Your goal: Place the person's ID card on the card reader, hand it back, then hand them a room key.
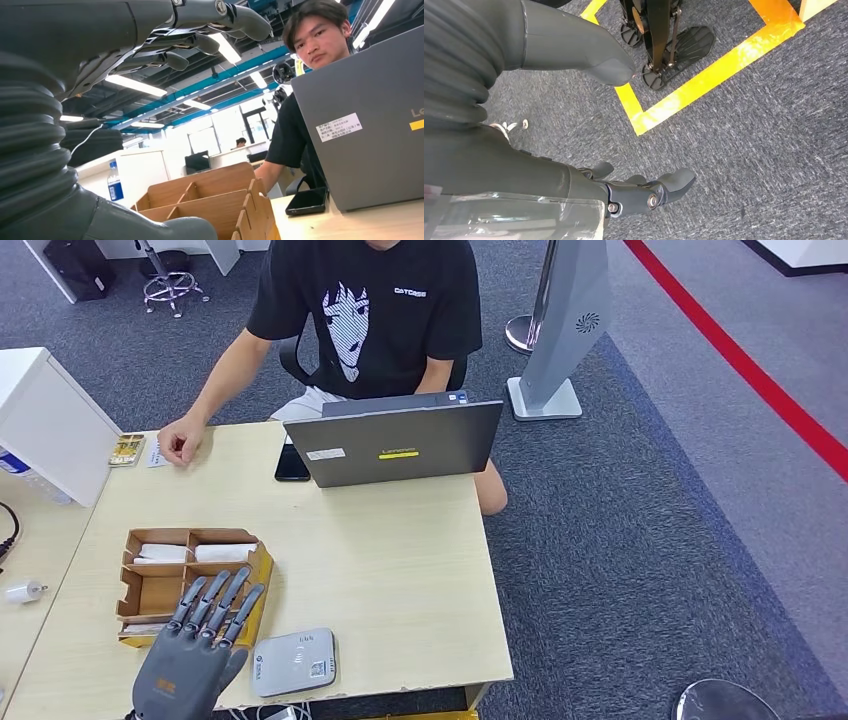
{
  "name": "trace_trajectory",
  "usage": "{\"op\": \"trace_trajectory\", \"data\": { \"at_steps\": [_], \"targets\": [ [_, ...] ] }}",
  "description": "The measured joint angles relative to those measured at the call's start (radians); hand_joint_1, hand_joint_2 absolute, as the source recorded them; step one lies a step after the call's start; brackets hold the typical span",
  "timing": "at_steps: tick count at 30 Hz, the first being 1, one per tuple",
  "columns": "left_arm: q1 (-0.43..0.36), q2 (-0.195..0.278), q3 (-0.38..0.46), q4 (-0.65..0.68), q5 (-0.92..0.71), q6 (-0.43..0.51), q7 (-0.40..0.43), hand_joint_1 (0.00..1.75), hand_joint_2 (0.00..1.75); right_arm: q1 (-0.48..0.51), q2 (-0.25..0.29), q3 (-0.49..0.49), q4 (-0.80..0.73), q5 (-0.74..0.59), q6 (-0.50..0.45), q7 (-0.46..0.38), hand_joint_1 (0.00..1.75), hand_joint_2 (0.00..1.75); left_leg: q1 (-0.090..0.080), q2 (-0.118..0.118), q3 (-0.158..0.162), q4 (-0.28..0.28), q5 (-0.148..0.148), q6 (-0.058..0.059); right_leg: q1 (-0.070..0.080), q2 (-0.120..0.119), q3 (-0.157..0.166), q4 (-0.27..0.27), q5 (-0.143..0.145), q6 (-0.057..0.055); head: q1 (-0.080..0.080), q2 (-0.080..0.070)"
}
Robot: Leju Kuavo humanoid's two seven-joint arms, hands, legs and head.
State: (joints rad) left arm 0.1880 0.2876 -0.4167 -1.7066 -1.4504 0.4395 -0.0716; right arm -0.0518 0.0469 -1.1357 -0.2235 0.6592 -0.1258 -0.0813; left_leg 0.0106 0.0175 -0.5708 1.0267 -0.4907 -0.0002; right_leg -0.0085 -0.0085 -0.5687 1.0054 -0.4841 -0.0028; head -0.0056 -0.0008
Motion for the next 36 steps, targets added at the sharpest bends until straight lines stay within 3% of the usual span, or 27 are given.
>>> {"op": "trace_trajectory", "data": {
  "at_steps": [7, 19, 36],
  "targets": [
    [0.0, -0.01, 0.026, 0.018, -0.007, 0.005, -0.001, 0.0, 1.75, 0.0, 0.0, -0.001, 0.0, 0.01, 0.005, 0.006, 0.0, 1.75, 0.0, 0.0, 0.0, 0.0, 0.0, 0.0, 0.0, 0.0, 0.0, 0.0, 0.0, 0.0, 0.0, 0.0],
    [-0.005, -0.052, 0.185, 0.148, 0.005, 0.019, -0.066, 0.0, 1.75, 0.0, 0.0, -0.002, 0.0, 0.041, 0.019, 0.009, 0.0, 1.75, 0.0, 0.0, 0.0, 0.0, 0.0, 0.0, 0.0, 0.0, 0.0, 0.0, 0.0, 0.0, 0.0, 0.0],
    [-0.025, -0.077, 0.246, 0.208, 0.011, 0.004, -0.09, 0.0, 1.75, -0.001, 0.0, -0.002, 0.0, 0.066, 0.021, 0.01, 0.0, 1.75, 0.0, 0.0, 0.0, 0.0, 0.0, 0.0, 0.0, 0.0, 0.0, 0.0, 0.0, 0.0, 0.0, 0.0]
  ]
}}
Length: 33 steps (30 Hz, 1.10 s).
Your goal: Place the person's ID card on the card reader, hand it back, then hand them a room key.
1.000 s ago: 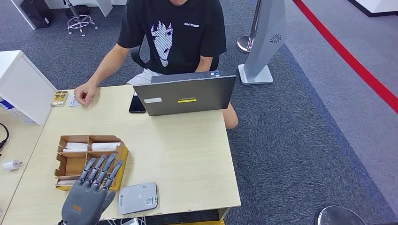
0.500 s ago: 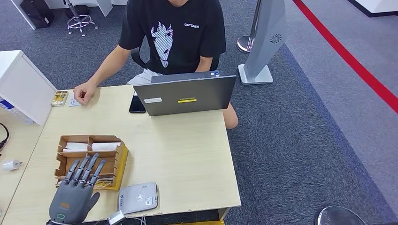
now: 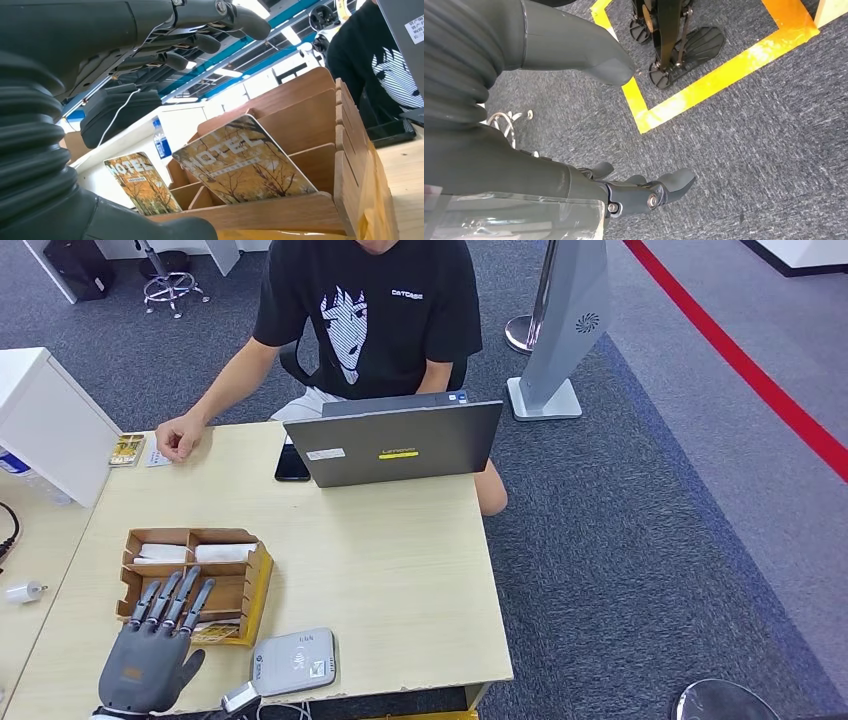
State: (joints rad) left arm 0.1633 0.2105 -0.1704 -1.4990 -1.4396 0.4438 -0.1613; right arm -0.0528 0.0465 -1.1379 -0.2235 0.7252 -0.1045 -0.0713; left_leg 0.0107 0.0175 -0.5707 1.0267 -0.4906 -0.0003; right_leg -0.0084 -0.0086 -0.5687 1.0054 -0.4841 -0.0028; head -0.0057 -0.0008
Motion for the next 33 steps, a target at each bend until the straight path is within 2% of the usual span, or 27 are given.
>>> {"op": "trace_trajectory", "data": {
  "at_steps": [1, 4, 5, 21, 28, 33],
  "targets": [
    [-0.002, -0.002, 0.001, 0.003, 0.0, -0.001, -0.002, 0.05, 1.75, 0.0, 0.0, 0.0, 0.0, 0.002, 0.0, 0.0, 0.0, 1.75, 0.0, 0.0, 0.0, 0.0, 0.0, 0.0, 0.0, 0.0, 0.0, 0.0, 0.0, 0.0, 0.0, 0.0],
    [-0.007, -0.006, 0.002, 0.012, 0.004, -0.004, -0.008, 1.36, 1.75, 0.0, 0.0, 0.0, 0.0, 0.006, 0.004, -0.001, 0.0, 1.75, 0.0, 0.0, 0.0, 0.0, 0.0, 0.0, 0.0, 0.0, 0.0, 0.0, 0.0, 0.0, 0.0, 0.0],
    [-0.008, -0.006, 0.003, 0.015, 0.007, -0.006, -0.01, 1.75, 1.75, 0.0, 0.0, 0.0, 0.0, 0.007, 0.005, -0.001, 0.0, 1.75, 0.0, 0.0, 0.0, 0.0, 0.0, 0.0, 0.0, 0.0, 0.0, 0.0, 0.0, 0.0, 0.0, 0.0],
    [-0.014, -0.008, 0.005, 0.021, 0.031, 0.008, -0.044, 1.75, 1.75, 0.0, 0.0, -0.001, 0.0, 0.033, 0.01, 0.0, 0.0, 1.75, 0.0, 0.0, 0.0, 0.0, 0.0, 0.0, 0.0, 0.0, 0.0, 0.0, 0.0, 0.0, 0.0, 0.0],
    [-0.035, -0.006, 0.005, -0.117, 0.033, 0.016, -0.056, 1.75, 1.75, -0.001, 0.0, -0.002, 0.0, 0.051, 0.016, -0.006, 0.0, 1.75, 0.0, -0.001, 0.0, 0.0, 0.0, 0.0, 0.0, 0.0, 0.0, 0.0, 0.0, 0.0, 0.0, 0.0],
    [-0.097, 0.04, 0.015, -0.227, 0.061, -0.012, -0.054, 1.75, 1.75, -0.002, -0.002, -0.002, -0.001, 0.069, 0.028, -0.014, 0.0, 1.75, 0.0, -0.001, 0.0, 0.0, 0.001, -0.001, 0.0, -0.001, 0.0, 0.0, 0.001, -0.001, 0.0, 0.0]
  ]
}}
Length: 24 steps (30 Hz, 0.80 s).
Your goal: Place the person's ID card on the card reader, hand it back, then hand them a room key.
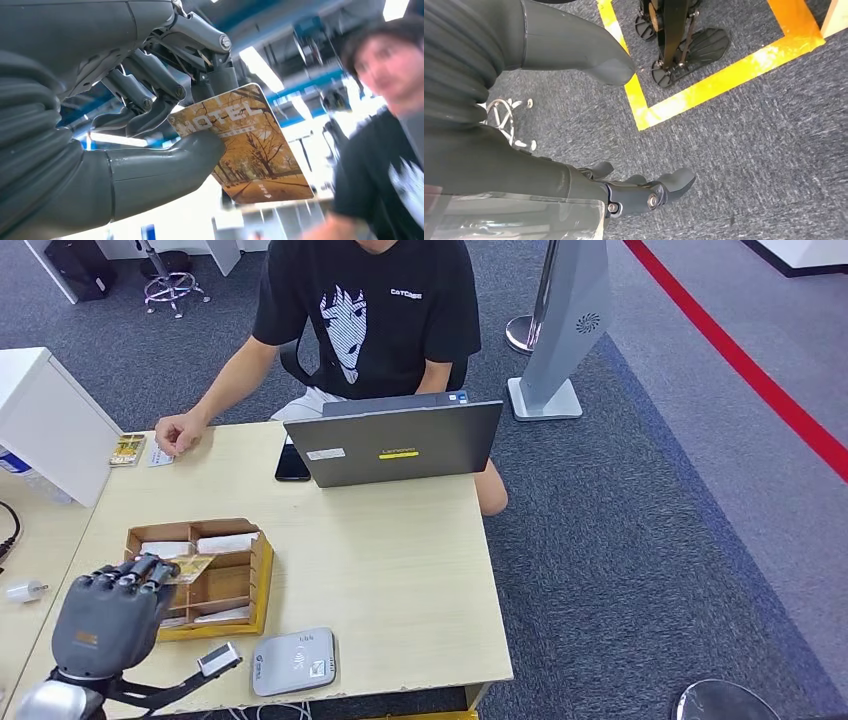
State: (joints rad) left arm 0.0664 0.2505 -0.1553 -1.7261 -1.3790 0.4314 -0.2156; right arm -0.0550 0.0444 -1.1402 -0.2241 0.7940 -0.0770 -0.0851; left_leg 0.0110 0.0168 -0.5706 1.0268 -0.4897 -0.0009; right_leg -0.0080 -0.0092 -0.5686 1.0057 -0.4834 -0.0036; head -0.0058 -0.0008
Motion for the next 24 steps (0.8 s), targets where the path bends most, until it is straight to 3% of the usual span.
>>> {"op": "trace_trajectory", "data": {
  "at_steps": [4, 11, 18, 24],
  "targets": [
    [-0.059, 0.048, 0.028, -0.068, 0.042, -0.027, -0.001, 1.75, 1.75, -0.001, -0.002, 0.0, 0.0, 0.015, 0.01, -0.01, 0.0, 1.75, 0.0, 0.0, 0.0, 0.0, 0.0, 0.0, 0.001, 0.0, 0.0, 0.0, 0.0, 0.0, 0.0, 0.0],
    [-0.24, 0.115, 0.115, -0.09, 0.096, -0.167, -0.005, 1.75, 1.75, -0.003, -0.009, 0.0, 0.0, 0.048, 0.029, -0.001, 0.0, 1.75, 0.0, -0.001, 0.0, 0.0, 0.001, -0.001, 0.001, -0.001, 0.0, 0.001, 0.0, 0.0, 0.0, 0.0],
    [-0.431, 0.16, 0.161, 0.113, 0.086, -0.205, -0.011, 1.75, 1.75, -0.009, -0.016, 0.0, 0.0, 0.082, 0.048, -0.008, 0.0, 1.75, 0.0, -0.001, 0.0, 0.0, 0.002, -0.001, 0.001, -0.001, 0.0, 0.001, 0.001, -0.001, 0.0, 0.0],
    [-0.497, 0.162, 0.17, 0.235, 0.056, -0.196, -0.011, 1.75, 1.75, -0.01, -0.019, 0.0, 0.0, 0.086, 0.054, -0.009, 0.0, 1.75, 0.0, 0.0, 0.0, 0.0, 0.002, -0.001, 0.001, 0.0, 0.0, 0.001, 0.001, -0.001, 0.0, 0.0]
  ]
}}
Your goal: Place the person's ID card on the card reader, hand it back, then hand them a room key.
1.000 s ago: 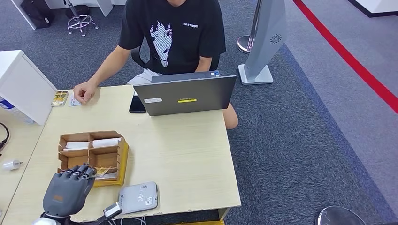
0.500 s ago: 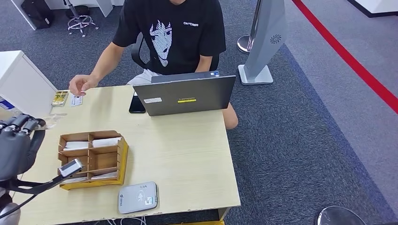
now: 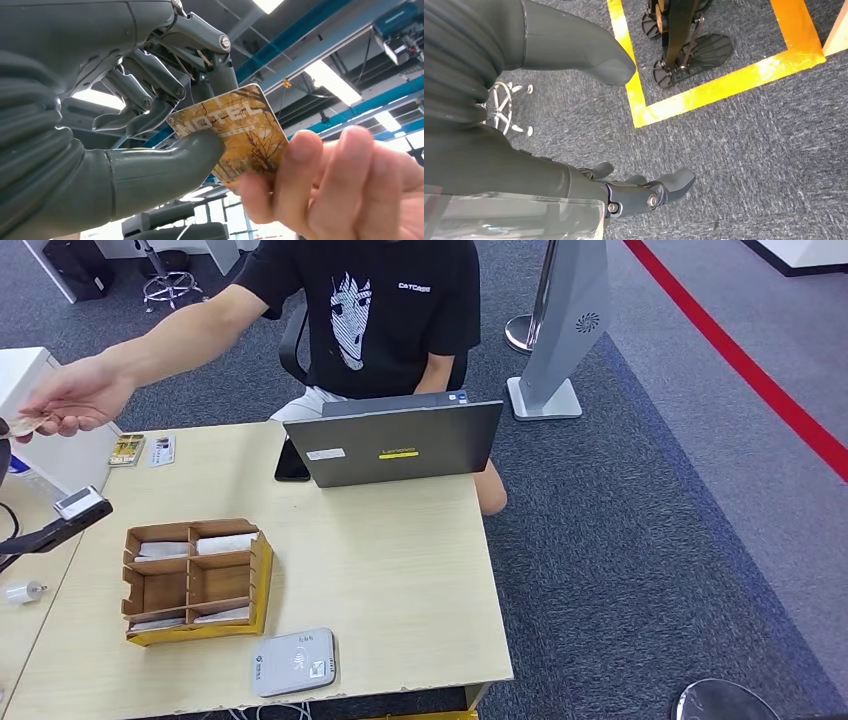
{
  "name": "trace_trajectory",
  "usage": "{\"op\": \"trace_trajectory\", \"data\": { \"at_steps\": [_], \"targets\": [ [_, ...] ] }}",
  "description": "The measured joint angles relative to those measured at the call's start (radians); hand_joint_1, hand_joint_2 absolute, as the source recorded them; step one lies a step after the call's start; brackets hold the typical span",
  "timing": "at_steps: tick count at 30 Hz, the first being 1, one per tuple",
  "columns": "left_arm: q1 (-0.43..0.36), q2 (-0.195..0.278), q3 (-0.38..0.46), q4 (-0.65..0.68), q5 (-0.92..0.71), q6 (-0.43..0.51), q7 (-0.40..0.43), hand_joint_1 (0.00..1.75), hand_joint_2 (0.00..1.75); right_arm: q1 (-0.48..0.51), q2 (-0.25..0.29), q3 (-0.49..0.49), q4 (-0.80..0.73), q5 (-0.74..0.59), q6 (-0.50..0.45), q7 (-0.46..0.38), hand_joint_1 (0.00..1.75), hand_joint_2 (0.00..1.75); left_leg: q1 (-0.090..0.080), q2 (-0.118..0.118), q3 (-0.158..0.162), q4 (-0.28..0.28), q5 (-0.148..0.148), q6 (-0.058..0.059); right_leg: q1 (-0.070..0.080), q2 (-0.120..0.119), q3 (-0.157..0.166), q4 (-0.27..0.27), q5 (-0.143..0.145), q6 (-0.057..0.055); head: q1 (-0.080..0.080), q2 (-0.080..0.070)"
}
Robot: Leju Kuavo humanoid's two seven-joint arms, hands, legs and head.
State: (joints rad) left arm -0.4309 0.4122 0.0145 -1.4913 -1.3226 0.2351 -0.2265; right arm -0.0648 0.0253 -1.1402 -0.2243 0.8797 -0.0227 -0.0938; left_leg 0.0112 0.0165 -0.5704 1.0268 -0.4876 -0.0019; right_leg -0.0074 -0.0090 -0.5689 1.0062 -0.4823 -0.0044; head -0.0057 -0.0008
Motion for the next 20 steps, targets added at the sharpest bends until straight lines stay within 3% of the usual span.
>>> {"op": "trace_trajectory", "data": {
  "at_steps": [1, 5, 7, 11, 20],
  "targets": [
    [-0.003, -0.002, 0.0, 0.008, -0.004, 0.003, 0.0, 1.75, 1.75, 0.0, 0.0, 0.0, 0.0, 0.0, 0.0, 0.001, 0.0, 1.75, 0.0, 0.0, 0.0, 0.0, 0.0, 0.0, 0.0, 0.0, 0.0, 0.0, 0.0, 0.0, 0.0, 0.0],
    [-0.009, -0.026, -0.001, 0.027, -0.02, 0.012, 0.011, 1.31, 1.75, -0.001, 0.0, 0.0, 0.0, -0.001, -0.004, 0.01, 0.0, 1.75, 0.0, 0.0, 0.0, 0.0, 0.0, 0.0, 0.0, 0.0, 0.0, 0.0, 0.0, 0.0, 0.0, 0.0],
    [-0.01, -0.044, -0.001, 0.031, -0.029, 0.019, 0.022, 1.31, 1.75, -0.001, 0.0, 0.0, 0.0, -0.001, -0.007, 0.013, 0.0, 1.75, 0.0, 0.0, 0.0, 0.0, 0.0, 0.0, 0.0, 0.0, 0.0, 0.0, 0.0, 0.0, 0.0, 0.0],
    [-0.01, -0.07, -0.001, 0.034, -0.035, 0.027, 0.033, 0.04, 1.75, 0.0, 0.0, 0.0, 0.0, -0.002, -0.011, 0.016, 0.0, 1.75, 0.0, 0.001, 0.0, 0.0, 0.0, 0.0, 0.0, 0.001, 0.0, 0.0, 0.0, 0.0, 0.0, 0.0],
    [0.007, -0.108, -0.001, 0.031, -0.045, 0.064, 0.033, 0.0, 1.75, 0.0, 0.0, 0.0, 0.0, 0.0, -0.012, 0.017, 0.0, 1.75, 0.0, 0.001, 0.0, 0.0, 0.0, 0.0, 0.0, 0.001, 0.0, 0.0, 0.0, 0.0, 0.0, 0.0]
  ]
}}
